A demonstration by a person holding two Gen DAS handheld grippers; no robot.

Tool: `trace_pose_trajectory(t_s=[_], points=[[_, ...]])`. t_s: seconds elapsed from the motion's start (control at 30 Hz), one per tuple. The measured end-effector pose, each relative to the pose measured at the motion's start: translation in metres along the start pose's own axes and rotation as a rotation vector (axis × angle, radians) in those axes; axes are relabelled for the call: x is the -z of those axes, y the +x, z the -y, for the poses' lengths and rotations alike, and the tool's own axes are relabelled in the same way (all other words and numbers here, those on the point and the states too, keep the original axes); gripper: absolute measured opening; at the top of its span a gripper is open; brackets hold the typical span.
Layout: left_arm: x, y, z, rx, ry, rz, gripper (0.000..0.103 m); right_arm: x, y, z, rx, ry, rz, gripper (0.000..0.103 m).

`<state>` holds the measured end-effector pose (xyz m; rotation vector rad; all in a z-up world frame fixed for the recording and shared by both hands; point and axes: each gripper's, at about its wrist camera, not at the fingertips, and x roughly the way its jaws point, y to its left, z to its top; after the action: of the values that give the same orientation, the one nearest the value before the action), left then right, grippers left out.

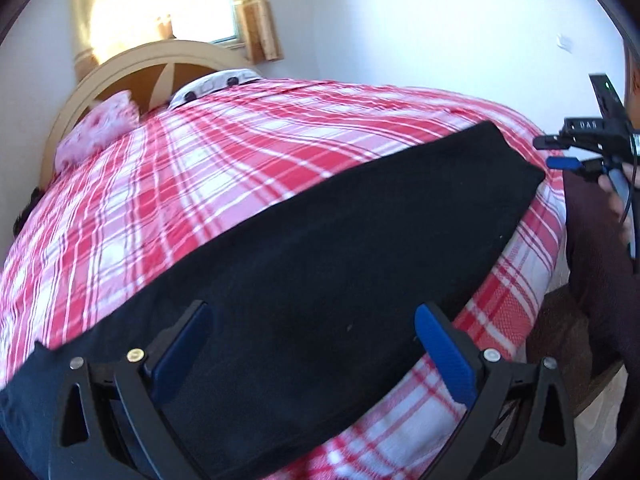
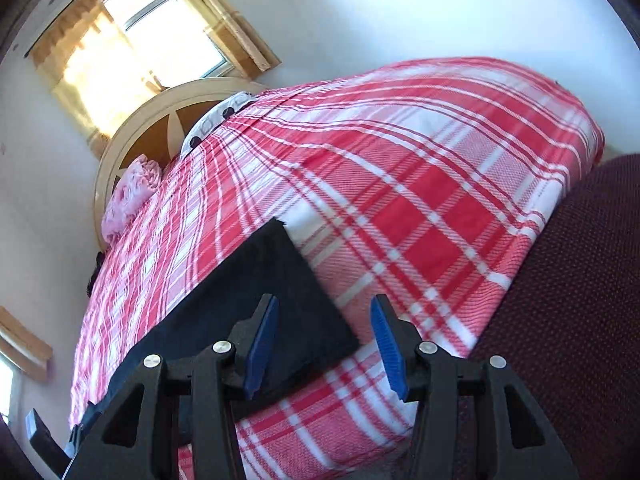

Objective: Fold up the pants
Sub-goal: 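Grasp the pants leg end with the right tool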

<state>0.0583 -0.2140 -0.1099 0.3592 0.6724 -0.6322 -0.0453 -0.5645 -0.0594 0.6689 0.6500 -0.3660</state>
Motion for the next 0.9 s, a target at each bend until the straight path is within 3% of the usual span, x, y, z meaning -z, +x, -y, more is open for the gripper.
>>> trace_pose_trajectory(t_s=[0.13, 0.2, 0.33, 0.43, 0.5, 0.6, 0.7, 0.77, 0.83, 0.9], points=[[0.003, 0.023, 0.003, 0.003, -0.027, -0.044, 0.103, -0.001, 0.013, 0.007, -0.021, 0.018, -0.037, 0.050], [0.006, 0.023, -0.004, 0.031, -0.074, -0.031, 0.103, 0.000, 0.022, 0.007, -0.021, 0.007, -0.068, 0.050], [0.002, 0.023, -0.002, 0.033, -0.075, -0.036, 0.103, 0.001, 0.030, 0.015, -0.007, 0.036, -0.097, 0.050], [0.005, 0.022, 0.000, 0.039, -0.084, -0.035, 0.103, 0.003, 0.033, 0.012, -0.056, 0.026, -0.117, 0.049], [0.006, 0.022, 0.001, 0.041, -0.087, -0.037, 0.103, 0.005, 0.037, 0.007, -0.115, 0.025, -0.148, 0.043], [0.005, 0.024, -0.002, 0.042, -0.088, -0.041, 0.103, 0.008, 0.038, 0.002, -0.077, -0.015, -0.139, 0.029], [0.006, 0.023, -0.003, 0.049, -0.093, -0.042, 0.103, 0.005, 0.039, 0.021, -0.152, 0.085, -0.150, 0.023], [0.006, 0.024, -0.003, 0.050, -0.097, -0.042, 0.103, 0.006, 0.041, 0.025, -0.170, 0.094, -0.154, 0.023], [0.006, 0.024, -0.004, 0.051, -0.099, -0.046, 0.103, 0.007, 0.040, 0.022, -0.175, 0.081, -0.146, 0.013], [0.005, 0.022, -0.005, 0.055, -0.104, -0.052, 0.103, 0.006, 0.036, 0.016, -0.233, 0.078, -0.132, 0.012]])
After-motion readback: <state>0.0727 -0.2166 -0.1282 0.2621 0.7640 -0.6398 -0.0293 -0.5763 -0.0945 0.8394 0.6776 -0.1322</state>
